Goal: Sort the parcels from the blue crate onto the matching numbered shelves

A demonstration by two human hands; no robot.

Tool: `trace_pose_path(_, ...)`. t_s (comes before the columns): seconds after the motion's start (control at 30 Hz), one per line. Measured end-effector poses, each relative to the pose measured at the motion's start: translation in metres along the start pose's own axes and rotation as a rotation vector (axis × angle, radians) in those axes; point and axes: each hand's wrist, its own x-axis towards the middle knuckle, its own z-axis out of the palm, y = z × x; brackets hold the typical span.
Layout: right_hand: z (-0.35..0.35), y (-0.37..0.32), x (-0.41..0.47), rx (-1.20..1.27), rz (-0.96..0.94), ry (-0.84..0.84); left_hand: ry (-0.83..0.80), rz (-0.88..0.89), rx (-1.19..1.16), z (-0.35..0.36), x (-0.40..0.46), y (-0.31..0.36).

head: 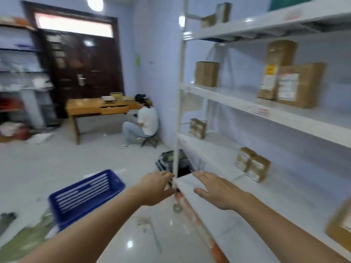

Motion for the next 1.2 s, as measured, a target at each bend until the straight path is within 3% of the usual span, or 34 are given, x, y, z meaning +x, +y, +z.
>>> trace_pose_path(0.33,0.064,-0.283,0.158,0.021,-0.338,-0.049,-0.010,-0.415,-0.005,-0.018,-0.216,-0.265)
trace_pose_path(0.5,0.089,-0.373,0.215,0.000,-0.414,-0.093,0.001,-0.500,-0.019,-0.022,-0.268,-0.349)
trace_pose_path(0.97,0.129,-0.510,0.429,-0.023,-0.581,-0.160,-0.018,-0.513,-0.067,-0.038,-0.233,-0.557)
trace_pose_path(1.2,0.139,-0.567,0.536,-0.024,-0.568,-0.218,-0.024,-0.527,-0.107,-0.047,-0.211,-0.675)
